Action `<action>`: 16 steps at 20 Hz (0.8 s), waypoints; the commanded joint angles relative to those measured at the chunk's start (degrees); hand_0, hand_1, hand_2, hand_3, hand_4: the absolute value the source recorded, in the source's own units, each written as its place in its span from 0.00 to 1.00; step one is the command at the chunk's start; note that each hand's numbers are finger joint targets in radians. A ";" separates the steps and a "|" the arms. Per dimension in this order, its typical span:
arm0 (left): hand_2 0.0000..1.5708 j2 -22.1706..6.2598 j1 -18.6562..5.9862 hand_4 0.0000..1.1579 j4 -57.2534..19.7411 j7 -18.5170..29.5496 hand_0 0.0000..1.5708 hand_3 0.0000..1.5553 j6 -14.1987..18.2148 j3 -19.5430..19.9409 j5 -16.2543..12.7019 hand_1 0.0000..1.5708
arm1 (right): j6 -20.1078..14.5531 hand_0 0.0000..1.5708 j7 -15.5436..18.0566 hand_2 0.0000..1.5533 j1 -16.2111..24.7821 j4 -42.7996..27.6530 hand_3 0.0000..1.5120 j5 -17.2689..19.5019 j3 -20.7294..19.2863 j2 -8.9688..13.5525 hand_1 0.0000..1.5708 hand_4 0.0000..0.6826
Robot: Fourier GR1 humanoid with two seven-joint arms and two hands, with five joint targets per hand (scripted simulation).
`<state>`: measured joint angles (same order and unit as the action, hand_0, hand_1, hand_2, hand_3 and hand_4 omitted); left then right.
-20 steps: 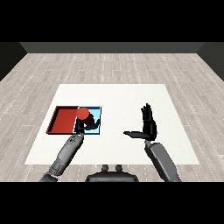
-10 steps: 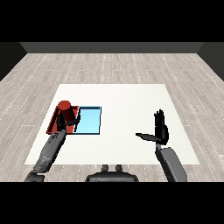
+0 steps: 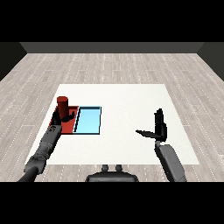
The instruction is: Pick the red can and put it in the red box
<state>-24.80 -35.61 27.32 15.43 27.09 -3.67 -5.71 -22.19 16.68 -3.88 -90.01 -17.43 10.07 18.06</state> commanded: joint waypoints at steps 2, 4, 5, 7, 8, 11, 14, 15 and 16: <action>0.93 2.61 -7.97 0.87 -14.44 -2.79 0.99 0.92 2.93 0.20 3.05 0.99 | 1.95 0.00 3.17 0.00 0.83 3.63 0.00 -0.96 -0.89 -1.70 0.00 0.00; 0.47 -0.36 -7.52 0.70 -17.69 -7.25 0.47 0.47 -0.16 -0.68 3.80 0.47 | 1.81 0.00 2.62 0.00 -2.09 6.66 0.00 -1.16 -1.41 -2.25 0.00 0.00; 0.46 1.67 -7.61 0.64 -19.40 -8.00 0.44 0.32 2.57 -1.29 4.78 0.44 | 1.43 0.00 2.29 0.00 -3.87 7.27 0.00 -1.75 -2.88 -2.23 0.00 0.00; 0.43 0.09 -5.66 0.62 -21.45 -7.07 0.43 0.00 0.11 -0.62 4.32 0.43 | 1.32 0.00 4.69 0.00 -3.41 10.13 0.00 -0.18 -1.15 -4.05 0.00 0.00; 0.40 2.83 -5.96 0.67 -22.53 -7.56 0.38 0.26 2.81 -1.01 4.86 0.38 | 2.55 0.00 4.75 0.00 -3.69 10.50 0.00 -1.02 -2.46 -2.82 0.00 0.00; 0.58 2.10 -6.32 0.61 -24.45 -10.15 0.58 0.09 2.27 2.06 2.15 0.58 | 3.38 0.00 5.85 0.00 -3.75 11.57 0.00 -1.40 -2.85 -3.39 0.00 0.00; 0.74 2.19 -4.81 0.60 -24.57 -8.85 0.82 0.00 4.32 4.51 0.05 0.82 | 3.37 0.00 6.89 0.00 -5.65 14.50 0.00 -1.38 -3.70 -4.34 0.00 0.00; 0.85 -0.02 -5.65 0.56 -25.78 -11.23 0.95 0.00 -1.62 3.45 1.03 0.95 | 4.71 0.00 6.11 0.00 -5.33 13.39 0.00 -2.69 -5.13 -2.71 0.00 0.00; 0.00 -0.36 -5.01 0.56 -25.93 -10.72 0.00 0.00 -4.74 2.38 2.09 0.00 | 4.64 0.00 8.31 0.00 -3.70 12.70 0.00 -1.51 -2.75 -5.02 0.00 0.00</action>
<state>-23.76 -41.12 3.27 5.99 27.41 -1.28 -3.85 -18.64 22.56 -8.45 -78.07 -19.08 6.75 14.49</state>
